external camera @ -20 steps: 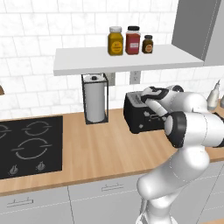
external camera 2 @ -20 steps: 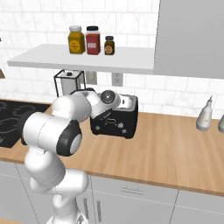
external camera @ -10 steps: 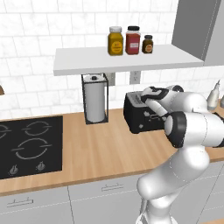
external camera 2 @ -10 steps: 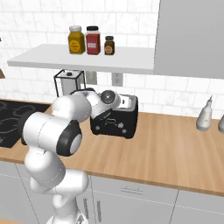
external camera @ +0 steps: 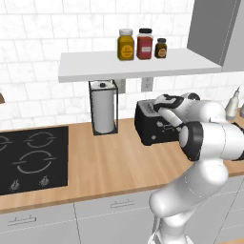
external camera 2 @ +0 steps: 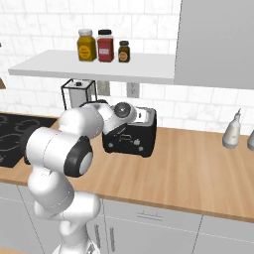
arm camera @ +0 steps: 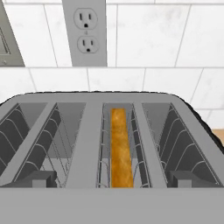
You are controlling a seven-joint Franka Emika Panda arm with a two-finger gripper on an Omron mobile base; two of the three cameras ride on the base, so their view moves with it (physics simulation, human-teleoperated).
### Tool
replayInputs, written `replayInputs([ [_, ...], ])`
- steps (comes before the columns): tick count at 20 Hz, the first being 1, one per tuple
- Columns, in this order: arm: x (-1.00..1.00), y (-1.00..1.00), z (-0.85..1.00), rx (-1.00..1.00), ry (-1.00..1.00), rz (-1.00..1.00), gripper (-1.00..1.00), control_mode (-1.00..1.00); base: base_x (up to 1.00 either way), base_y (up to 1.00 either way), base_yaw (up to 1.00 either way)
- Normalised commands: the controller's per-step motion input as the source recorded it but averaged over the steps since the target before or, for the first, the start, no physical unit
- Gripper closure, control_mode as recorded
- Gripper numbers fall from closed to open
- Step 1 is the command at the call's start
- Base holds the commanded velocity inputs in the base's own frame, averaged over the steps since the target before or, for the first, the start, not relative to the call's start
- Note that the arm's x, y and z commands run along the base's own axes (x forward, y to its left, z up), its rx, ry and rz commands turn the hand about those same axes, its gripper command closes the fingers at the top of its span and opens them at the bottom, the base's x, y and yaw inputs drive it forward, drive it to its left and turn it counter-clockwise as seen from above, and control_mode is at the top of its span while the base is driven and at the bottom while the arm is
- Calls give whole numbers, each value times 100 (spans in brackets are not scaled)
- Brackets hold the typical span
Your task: Start the toaster. Once the lever pops up, take the bread to the plate on the dining counter.
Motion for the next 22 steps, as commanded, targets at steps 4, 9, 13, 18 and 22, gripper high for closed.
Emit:
replayInputs([
  [4, 0, 0, 0, 0, 0, 0, -100, -100, 0, 0, 0],
  [9, 0, 0, 0, 0, 0, 0, -100, -100, 0, 0, 0],
  [13, 0, 0, 0, 0, 0, 0, -100, -100, 0, 0, 0],
  [18, 0, 0, 0, 0, 0, 0, -100, -100, 0, 0, 0],
  [22, 0, 0, 0, 0, 0, 0, -100, -100, 0, 0, 0],
])
